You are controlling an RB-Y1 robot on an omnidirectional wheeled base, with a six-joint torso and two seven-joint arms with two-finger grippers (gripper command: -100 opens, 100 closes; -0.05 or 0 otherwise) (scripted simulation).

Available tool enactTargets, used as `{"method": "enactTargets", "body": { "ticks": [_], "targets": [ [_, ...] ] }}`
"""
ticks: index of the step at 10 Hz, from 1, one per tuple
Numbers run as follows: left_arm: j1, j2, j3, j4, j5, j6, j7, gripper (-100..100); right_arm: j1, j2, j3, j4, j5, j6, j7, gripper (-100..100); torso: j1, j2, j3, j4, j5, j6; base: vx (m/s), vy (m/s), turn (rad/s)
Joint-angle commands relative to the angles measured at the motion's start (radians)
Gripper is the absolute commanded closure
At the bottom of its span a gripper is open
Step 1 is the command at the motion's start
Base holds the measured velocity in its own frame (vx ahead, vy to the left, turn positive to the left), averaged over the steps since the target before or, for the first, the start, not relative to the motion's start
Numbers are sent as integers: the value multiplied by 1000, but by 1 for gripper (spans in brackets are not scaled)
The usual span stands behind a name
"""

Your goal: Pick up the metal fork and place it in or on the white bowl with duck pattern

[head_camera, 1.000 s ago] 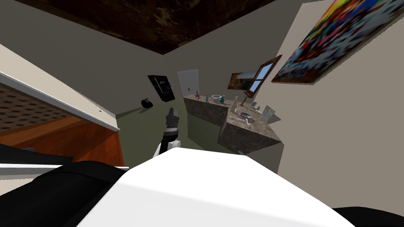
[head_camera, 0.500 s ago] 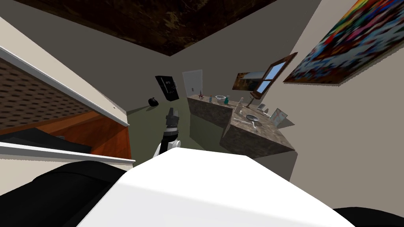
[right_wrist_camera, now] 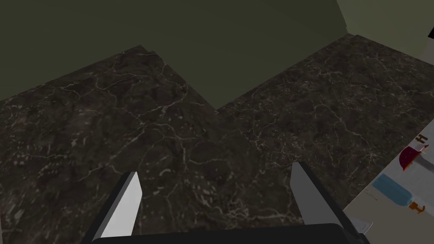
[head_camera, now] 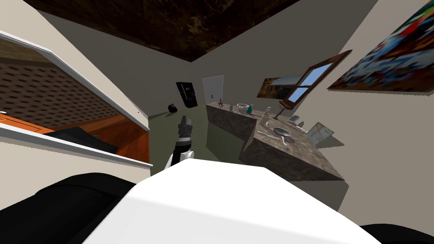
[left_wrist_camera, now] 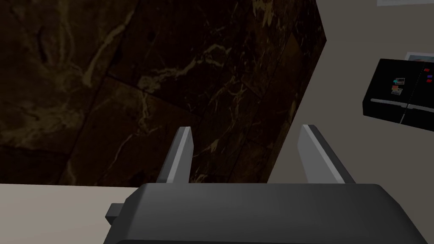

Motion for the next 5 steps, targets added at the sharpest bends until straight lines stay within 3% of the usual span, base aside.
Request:
{"method": "enactTargets", "body": {
  "ticks": [1,2,4,5],
  "targets": [
    [0,0,0,0,0,0,0,0,26,-50,25,39,-21,18,0,-100,0,0,0,0,0,0,61,20,213],
    [0,0,0,0,0,0,0,0,26,-56,25,39,-21,18,0,-100,0,0,0,0,0,-1,55,5,111],
    [0,0,0,0,0,0,0,0,70,-128,64,108,-58,27,-6,-100,0,-1,0,0,0,-1,92,-6,263],
    [0,0,0,0,0,0,0,0,70,-138,64,108,-58,27,-6,-100,-2,-3,-1,-1,0,-1,92,-30,123]
  ]
}}
